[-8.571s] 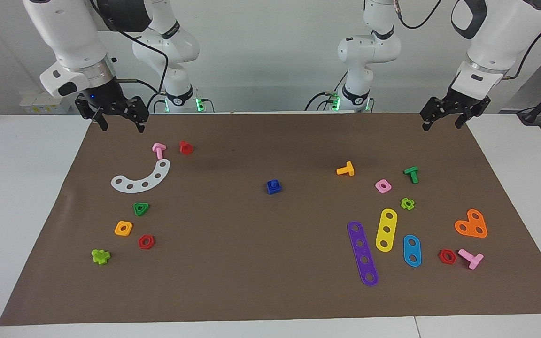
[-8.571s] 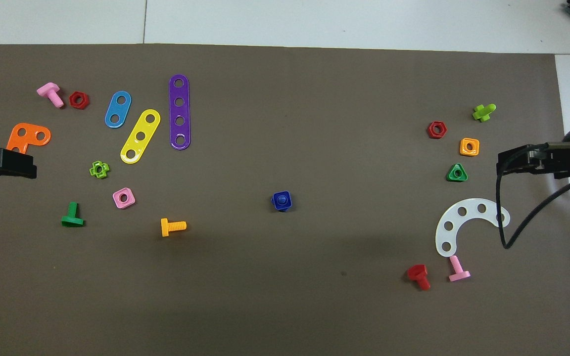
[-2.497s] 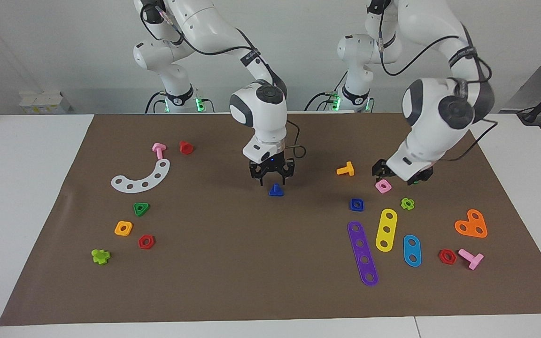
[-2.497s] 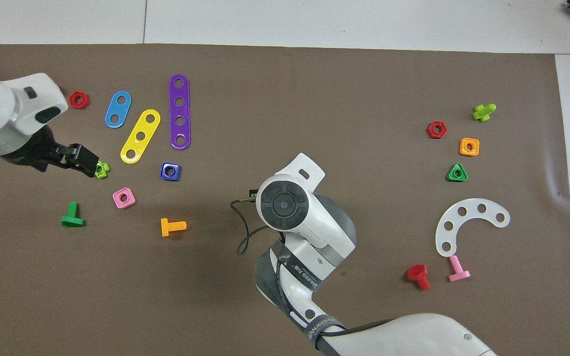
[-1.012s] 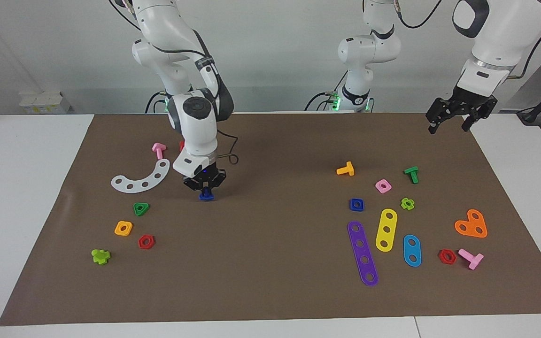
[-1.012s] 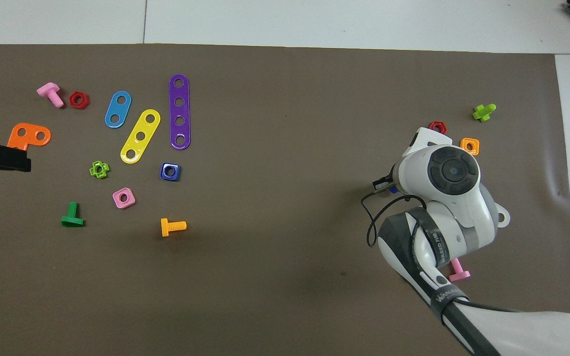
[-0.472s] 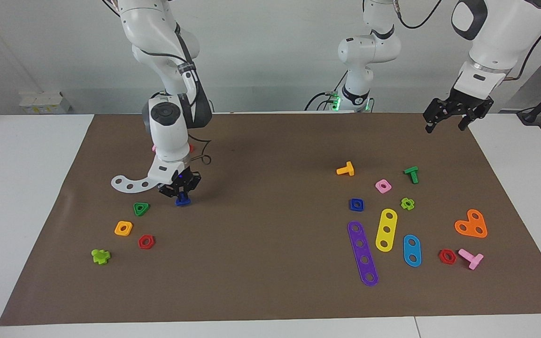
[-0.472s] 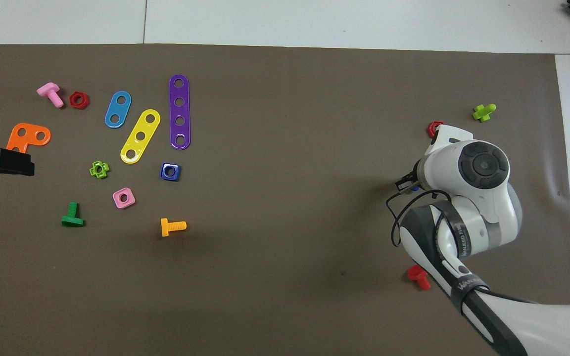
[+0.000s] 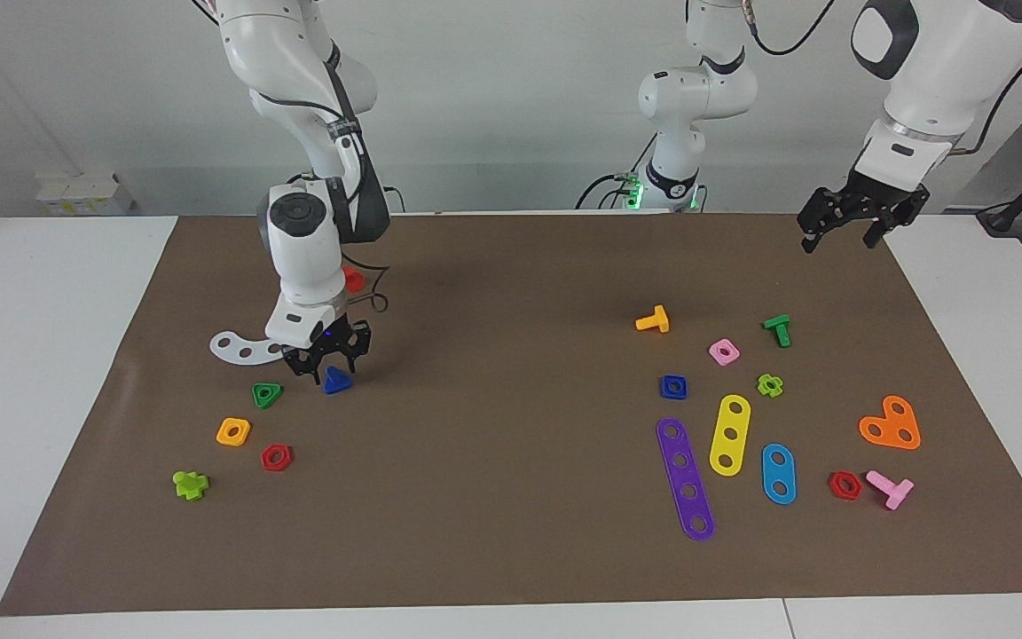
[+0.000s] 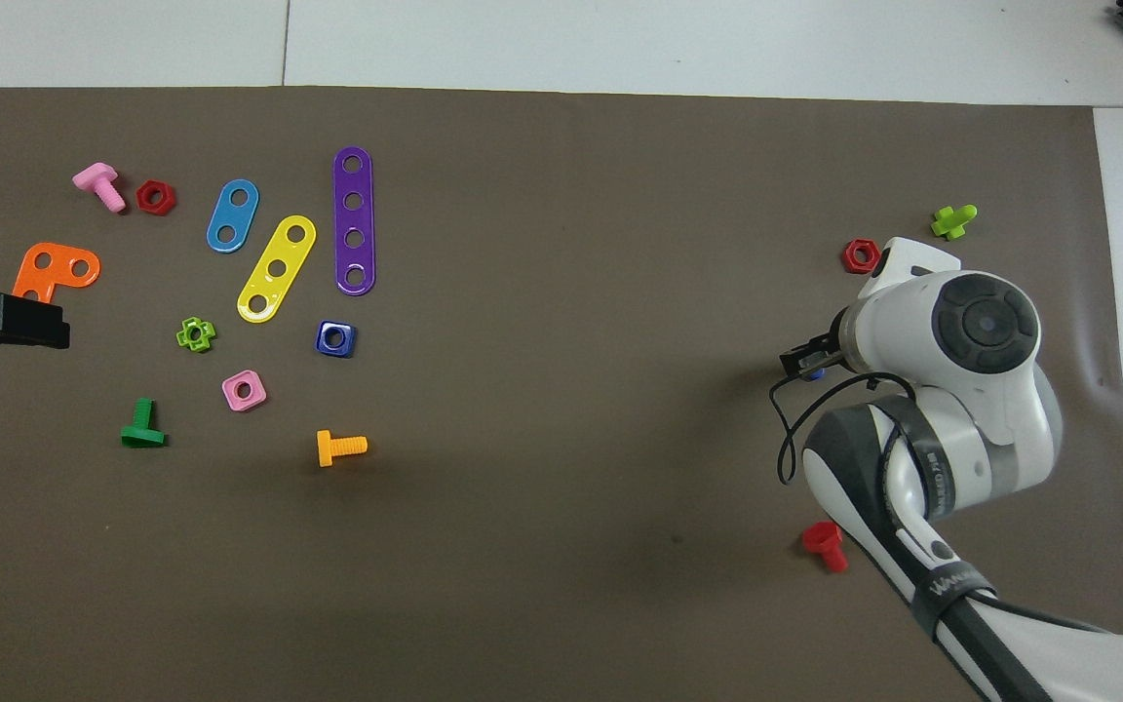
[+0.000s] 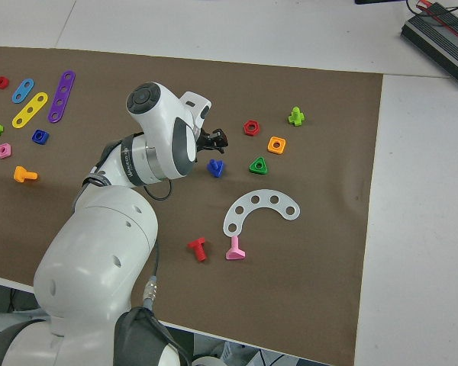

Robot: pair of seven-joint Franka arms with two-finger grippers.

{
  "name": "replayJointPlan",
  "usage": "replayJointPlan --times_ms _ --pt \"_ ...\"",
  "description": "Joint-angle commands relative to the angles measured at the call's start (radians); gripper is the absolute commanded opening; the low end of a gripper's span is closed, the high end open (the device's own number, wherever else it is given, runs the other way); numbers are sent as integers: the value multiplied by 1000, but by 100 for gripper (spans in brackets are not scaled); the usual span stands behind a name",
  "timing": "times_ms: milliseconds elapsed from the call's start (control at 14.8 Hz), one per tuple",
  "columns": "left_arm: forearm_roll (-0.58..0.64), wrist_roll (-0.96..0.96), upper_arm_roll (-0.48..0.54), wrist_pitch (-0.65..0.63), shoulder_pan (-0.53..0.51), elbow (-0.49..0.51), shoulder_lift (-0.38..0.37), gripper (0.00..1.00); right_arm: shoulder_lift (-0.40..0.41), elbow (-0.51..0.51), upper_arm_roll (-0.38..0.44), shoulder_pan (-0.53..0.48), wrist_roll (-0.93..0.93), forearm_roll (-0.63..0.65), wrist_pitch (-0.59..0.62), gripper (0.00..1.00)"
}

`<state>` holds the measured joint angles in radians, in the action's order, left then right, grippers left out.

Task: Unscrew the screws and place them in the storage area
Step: 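Set down the blue bolt and withdraw the right gripper to rest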

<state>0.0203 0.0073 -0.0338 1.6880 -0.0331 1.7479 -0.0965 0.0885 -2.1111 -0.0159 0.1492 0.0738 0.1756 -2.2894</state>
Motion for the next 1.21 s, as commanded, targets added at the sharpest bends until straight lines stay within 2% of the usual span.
replayJointPlan --times_ms 0,270,742,945,1147 --pt "6 -9 2 3 5 33 -32 100 -68 86 -3 -26 -63 -56 146 100" --pt "7 -9 2 4 5 31 -32 100 -128 187 -3 -82 -126 -77 273 100" --pt "7 -9 2 4 5 25 -31 100 -124 494 7 -102 -198 -145 612 100" --pt "7 -9 2 4 5 22 -29 100 -115 552 10 -114 -201 -165 711 100" --pt "6 -10 2 1 5 16 -26 100 -111 559 10 -112 -203 -163 731 100"
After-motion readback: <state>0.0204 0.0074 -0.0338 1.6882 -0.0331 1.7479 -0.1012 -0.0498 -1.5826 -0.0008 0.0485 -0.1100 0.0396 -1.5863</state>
